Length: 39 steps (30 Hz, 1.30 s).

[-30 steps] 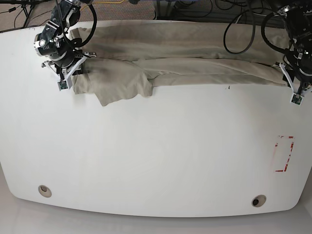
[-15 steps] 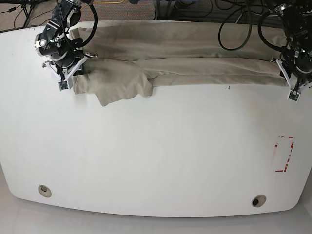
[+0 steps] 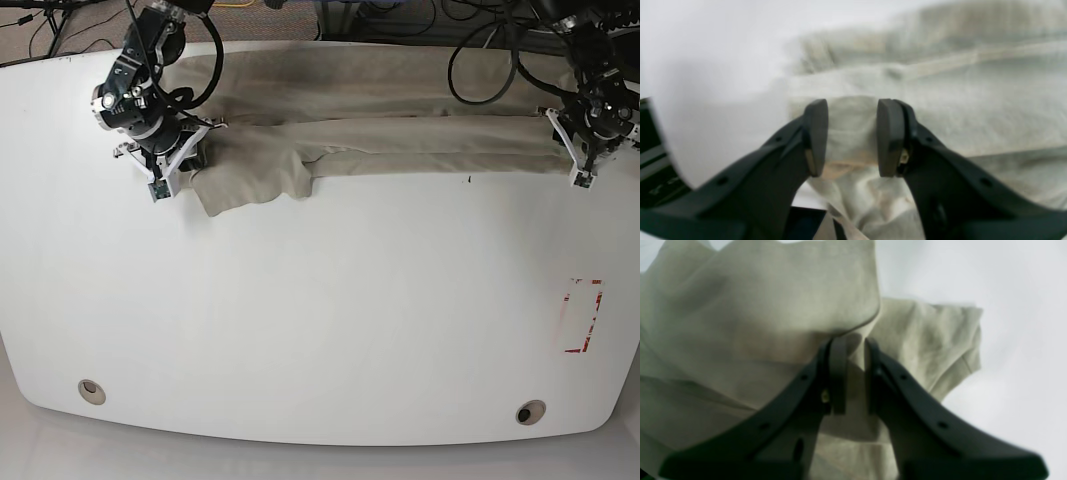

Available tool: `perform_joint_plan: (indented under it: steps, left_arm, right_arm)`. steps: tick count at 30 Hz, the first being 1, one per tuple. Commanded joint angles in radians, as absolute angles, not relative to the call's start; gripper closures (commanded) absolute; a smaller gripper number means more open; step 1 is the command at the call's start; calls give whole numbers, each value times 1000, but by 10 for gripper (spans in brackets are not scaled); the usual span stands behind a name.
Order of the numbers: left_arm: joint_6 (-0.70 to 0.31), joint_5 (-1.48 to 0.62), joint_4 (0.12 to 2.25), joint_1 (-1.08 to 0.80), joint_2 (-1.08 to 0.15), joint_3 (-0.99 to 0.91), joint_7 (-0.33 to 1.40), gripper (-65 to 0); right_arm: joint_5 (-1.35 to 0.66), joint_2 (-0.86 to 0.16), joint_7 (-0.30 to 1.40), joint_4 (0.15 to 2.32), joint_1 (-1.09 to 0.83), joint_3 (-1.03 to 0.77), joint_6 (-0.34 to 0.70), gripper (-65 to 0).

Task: Layout the t-shirt on the table in an organized manner, then fold the t-shirt properly
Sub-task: 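Lower the folded hem onto the shirt and smooth it with both grippers, then pull the folded shirt back toward the table center with both grippers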

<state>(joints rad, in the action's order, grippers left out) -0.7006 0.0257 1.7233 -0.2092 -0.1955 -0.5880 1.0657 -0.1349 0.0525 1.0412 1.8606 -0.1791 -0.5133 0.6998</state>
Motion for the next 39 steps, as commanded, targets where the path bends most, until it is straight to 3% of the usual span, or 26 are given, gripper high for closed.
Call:
perform_joint_plan:
  steps: [1, 11, 17, 39]
  left_arm:
    - [-698, 27, 1710, -219, -234, -593, 1058, -228]
    - [-698, 27, 1615, -220, -242, -587, 1029, -228]
    - [-698, 27, 1563, -214, -240, -521, 972, -228]
    - [-698, 28, 1546, -47, -206, -326, 974, -228]
  right_arm:
    - [-136, 42, 1027, 1874, -191, -518, 698, -82]
    - [-133, 21, 1018, 1844, -243, -521, 698, -82]
    - [-131, -12, 914, 1742, -251, -526, 698, -82]
    - [-134, -286, 779, 1325, -31, -630, 698, -86]
